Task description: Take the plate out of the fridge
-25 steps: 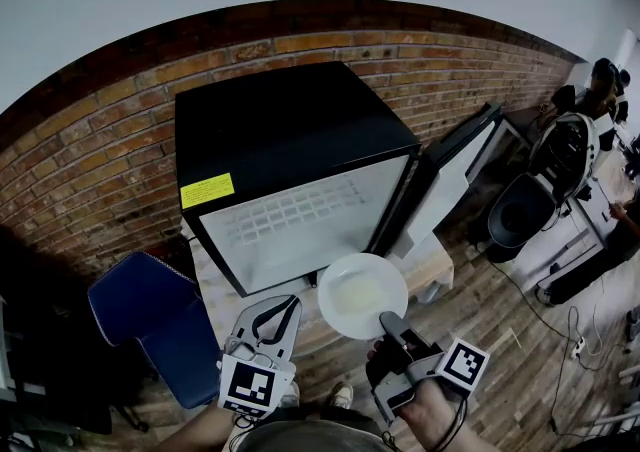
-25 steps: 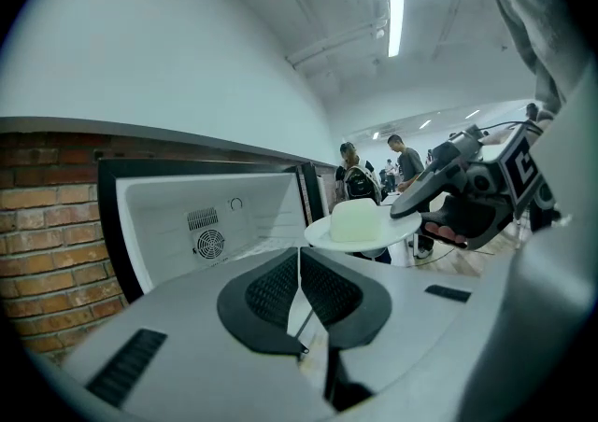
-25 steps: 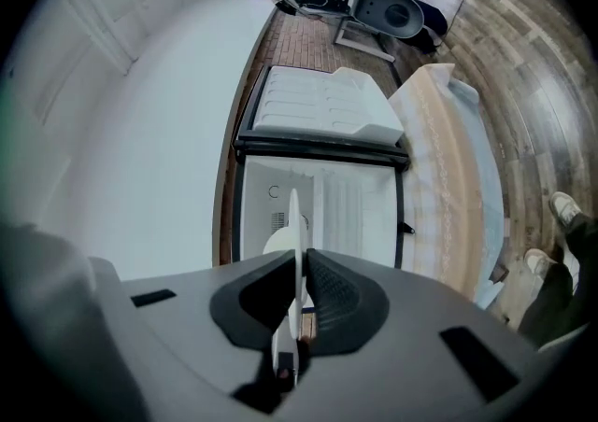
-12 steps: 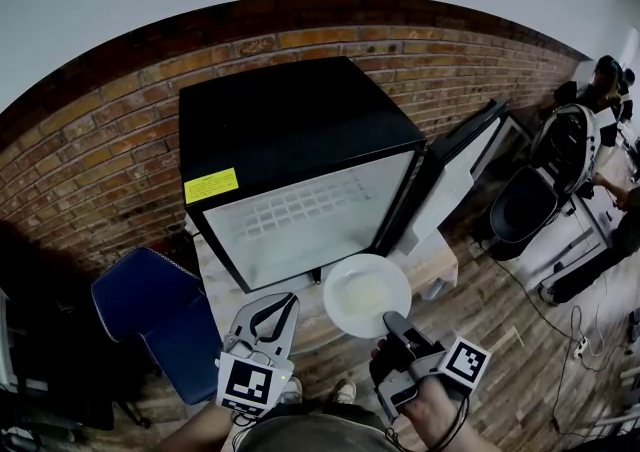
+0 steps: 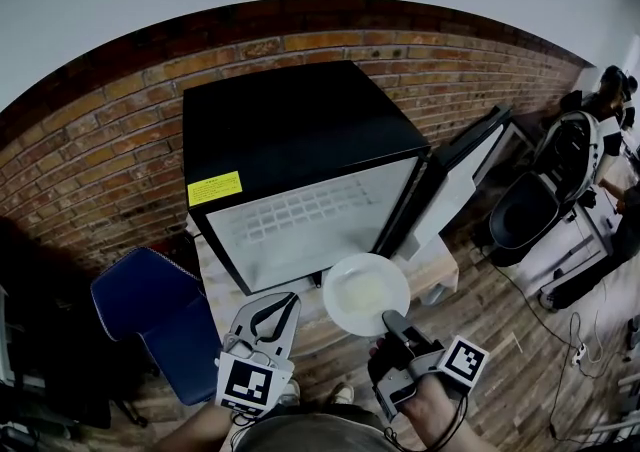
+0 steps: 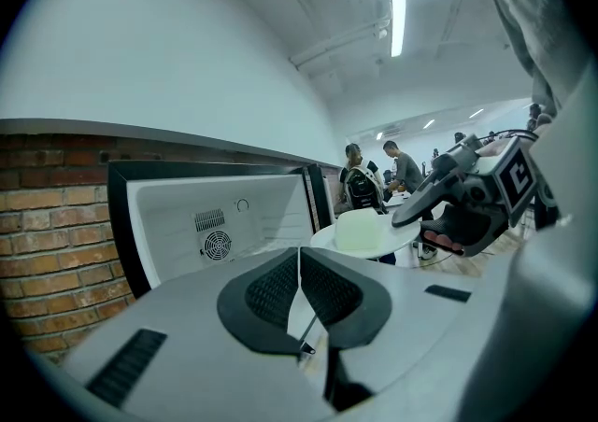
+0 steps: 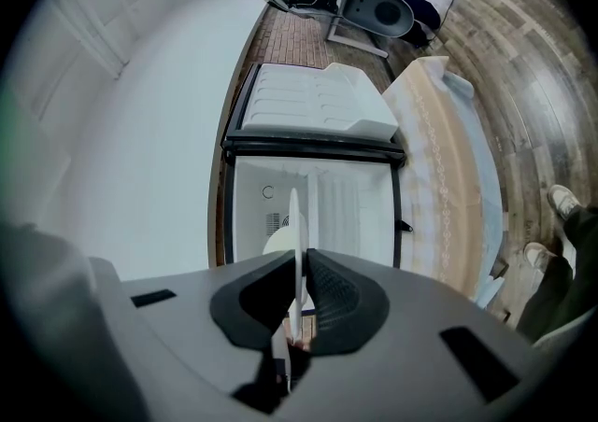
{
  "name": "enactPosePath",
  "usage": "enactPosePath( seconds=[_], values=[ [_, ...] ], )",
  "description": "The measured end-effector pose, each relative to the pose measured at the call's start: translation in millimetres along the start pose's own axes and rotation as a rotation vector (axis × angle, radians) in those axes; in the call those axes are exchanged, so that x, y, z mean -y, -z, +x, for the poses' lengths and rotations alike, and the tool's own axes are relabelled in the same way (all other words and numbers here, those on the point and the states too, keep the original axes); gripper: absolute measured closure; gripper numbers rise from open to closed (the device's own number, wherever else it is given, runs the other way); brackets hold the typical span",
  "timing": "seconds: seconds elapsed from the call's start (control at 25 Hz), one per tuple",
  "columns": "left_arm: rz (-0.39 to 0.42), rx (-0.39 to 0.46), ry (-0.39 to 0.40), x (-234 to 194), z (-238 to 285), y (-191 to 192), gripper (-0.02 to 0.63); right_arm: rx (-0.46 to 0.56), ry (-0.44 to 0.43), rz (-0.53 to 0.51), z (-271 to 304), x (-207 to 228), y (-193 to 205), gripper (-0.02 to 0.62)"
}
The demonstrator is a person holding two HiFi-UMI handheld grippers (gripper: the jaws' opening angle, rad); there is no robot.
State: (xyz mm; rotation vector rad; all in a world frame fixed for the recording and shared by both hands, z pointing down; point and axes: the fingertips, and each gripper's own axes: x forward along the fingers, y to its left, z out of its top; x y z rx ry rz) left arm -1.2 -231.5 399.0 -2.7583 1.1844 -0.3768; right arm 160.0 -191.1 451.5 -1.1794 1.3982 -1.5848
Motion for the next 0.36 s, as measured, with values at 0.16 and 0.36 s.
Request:
enactPosePath(
  seconds=[0.16,0.36],
  values=[
    [0.014,0.0,0.0,-2.2,0.0,0.2,0.584,-0.001,-0.003,0.0,2.6,-1.7,-0.7,0.557],
    [-0.005,0.012,-0.005,-5.1,-0.7,-2.8,0.584,0.0,-0.007,0.001,4.8,-2.6,-1.3,0.557]
  ],
)
